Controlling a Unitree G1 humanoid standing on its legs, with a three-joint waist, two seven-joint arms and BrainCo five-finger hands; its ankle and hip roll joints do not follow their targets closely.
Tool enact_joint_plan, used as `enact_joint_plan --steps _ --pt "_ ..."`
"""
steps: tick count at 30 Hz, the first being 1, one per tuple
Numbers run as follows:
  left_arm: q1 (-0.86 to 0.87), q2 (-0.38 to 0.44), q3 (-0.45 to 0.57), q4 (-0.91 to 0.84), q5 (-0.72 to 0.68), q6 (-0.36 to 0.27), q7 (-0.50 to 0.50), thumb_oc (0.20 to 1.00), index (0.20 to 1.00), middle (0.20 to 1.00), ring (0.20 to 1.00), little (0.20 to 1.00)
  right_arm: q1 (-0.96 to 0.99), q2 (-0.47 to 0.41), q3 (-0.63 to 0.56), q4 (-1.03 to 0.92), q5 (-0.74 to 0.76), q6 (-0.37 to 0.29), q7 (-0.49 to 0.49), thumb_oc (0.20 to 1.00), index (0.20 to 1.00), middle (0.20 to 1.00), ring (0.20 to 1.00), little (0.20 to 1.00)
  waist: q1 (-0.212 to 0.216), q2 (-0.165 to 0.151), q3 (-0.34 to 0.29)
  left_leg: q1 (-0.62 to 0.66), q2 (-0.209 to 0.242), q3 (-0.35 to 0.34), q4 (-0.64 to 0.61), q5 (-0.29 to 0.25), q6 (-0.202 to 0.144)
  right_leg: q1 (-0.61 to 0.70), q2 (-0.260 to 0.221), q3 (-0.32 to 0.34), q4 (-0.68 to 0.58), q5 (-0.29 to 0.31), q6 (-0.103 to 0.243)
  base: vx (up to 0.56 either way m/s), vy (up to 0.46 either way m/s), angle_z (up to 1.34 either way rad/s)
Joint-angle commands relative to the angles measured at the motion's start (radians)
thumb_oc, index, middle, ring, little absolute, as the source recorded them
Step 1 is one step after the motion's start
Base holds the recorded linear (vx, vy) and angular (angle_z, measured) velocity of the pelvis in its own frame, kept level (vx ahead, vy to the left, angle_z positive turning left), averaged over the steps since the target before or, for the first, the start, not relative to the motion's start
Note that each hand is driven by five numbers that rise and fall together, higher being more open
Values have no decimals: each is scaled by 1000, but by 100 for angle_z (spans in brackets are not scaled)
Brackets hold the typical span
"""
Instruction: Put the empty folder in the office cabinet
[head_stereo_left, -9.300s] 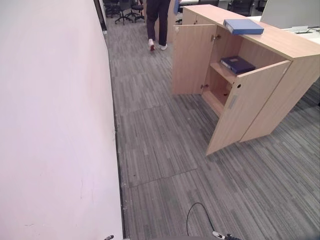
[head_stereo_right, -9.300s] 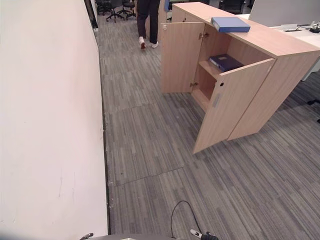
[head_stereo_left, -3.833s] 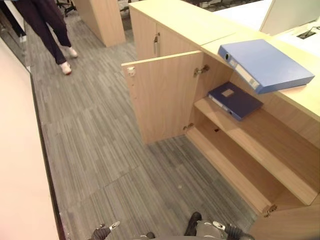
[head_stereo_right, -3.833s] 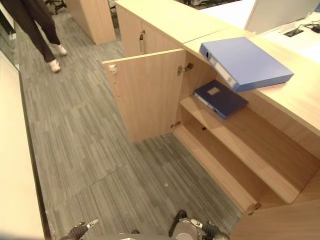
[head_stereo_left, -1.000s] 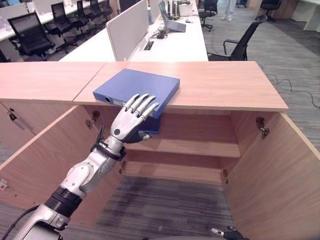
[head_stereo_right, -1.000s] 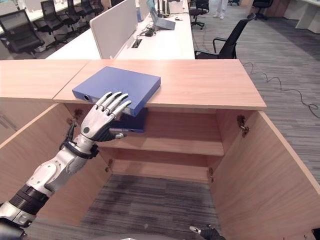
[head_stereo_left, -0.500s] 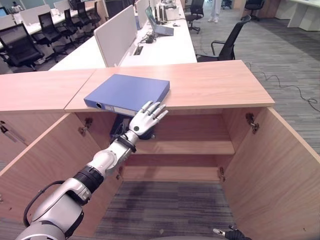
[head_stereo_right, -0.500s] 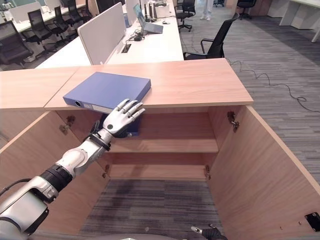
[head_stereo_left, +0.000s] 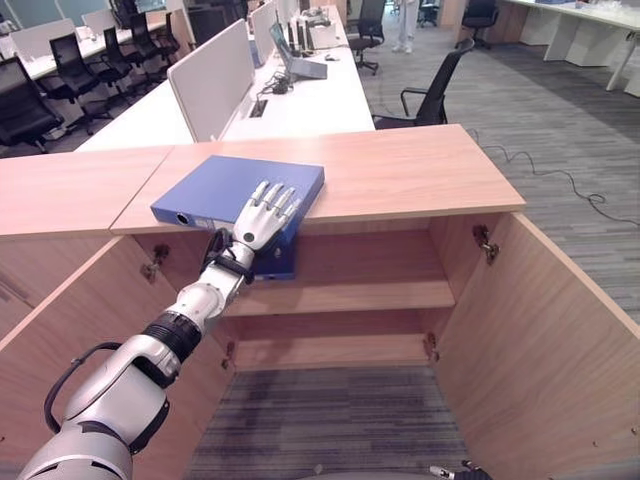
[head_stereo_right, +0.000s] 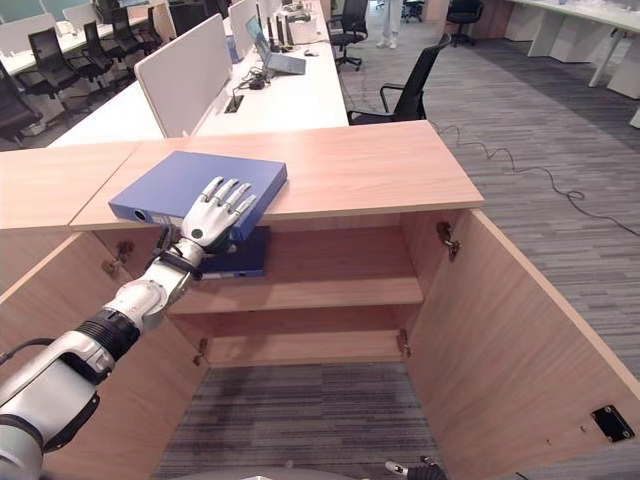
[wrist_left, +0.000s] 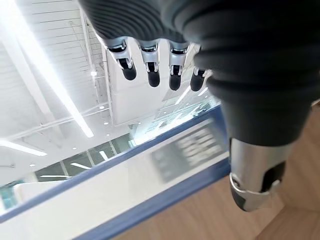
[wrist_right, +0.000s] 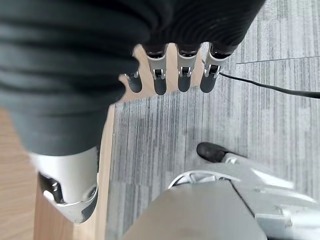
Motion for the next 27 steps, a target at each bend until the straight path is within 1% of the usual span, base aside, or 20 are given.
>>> enact_joint_plan --steps 1,4,7,8,9,10,13,14,19,24,27 --pt "-184 59 61 120 -57 50 38 1000 1000 1000 1000 1000 -53 24 23 55 40 -25 -5 1000 1000 1000 1000 1000 -8 -79 19 47 9 -10 2 -146 -25 40 -67 17 5 -74 96 -7 1 -6" --pt "-181 54 67 156 -80 50 27 1000 1000 1000 1000 1000 -50 23 24 55 35 -24 -3 1000 1000 1000 1000 1000 -12 -81 22 48 8 -5 2 -145 -25 37 -66 20 5 -71 98 -17 -4 -5" --pt "-178 49 47 199 -83 40 3 1000 1000 1000 1000 1000 -44 17 21 57 28 -22 -1 1000 1000 1000 1000 1000 -17 -83 24 48 7 0 2 -145 -24 36 -67 22 5 -69 99 -8 5 -9" --pt "-181 46 22 233 -84 28 -30 536 536 536 536 536 -40 10 16 54 25 -21 2 1000 1000 1000 1000 1000 -22 -84 27 48 6 2 2 -145 -23 34 -67 27 5 -67 100 -5 5 -4" --pt "-183 45 21 235 -85 27 -29 288 288 288 288 288 -40 10 15 54 25 -21 2 1000 1000 1000 1000 1000 -21 -84 27 48 6 2 2 -145 -23 34 -67 27 5 -67 100 -7 6 -4" --pt "-183 43 13 260 -87 26 -46 206 206 206 206 206 -39 6 14 56 22 -21 3 1000 1000 1000 1000 1000 -23 -85 28 48 6 3 2 -145 -23 32 -67 27 5 -66 100 -10 4 -3" --pt "-199 29 5 317 -105 30 -61 200 200 200 200 200 -39 3 8 59 21 -19 4 1000 1000 1000 1000 1000 -24 -87 33 46 4 3 2 -145 -21 30 -67 29 5 -65 101 -10 0 -1" --pt "-204 22 16 351 -131 37 -66 200 200 200 200 200 -40 0 7 55 22 -19 3 1000 1000 1000 1000 1000 -25 -92 39 43 4 5 2 -143 -20 27 -67 29 5 -62 101 -33 -9 -4" --pt "-196 21 39 360 -181 34 -68 200 200 200 200 200 -36 5 11 52 25 -16 5 1000 1000 1000 1000 1000 -22 -103 50 39 3 6 2 -140 -20 22 -68 27 5 -59 101 -16 -5 -2" --pt "-160 19 95 318 -267 14 -39 200 200 200 200 200 -30 17 20 48 32 -17 9 1000 1000 1000 1000 1000 -16 -110 54 41 3 5 2 -139 -21 25 -67 26 5 -61 100 0 0 0" --pt "-121 10 153 189 -341 -16 -25 200 200 200 200 200 -31 28 18 39 41 -17 9 1000 1000 1000 1000 1000 -10 -111 59 42 3 -2 2 -138 -21 28 -68 21 5 -63 97 0 0 0"
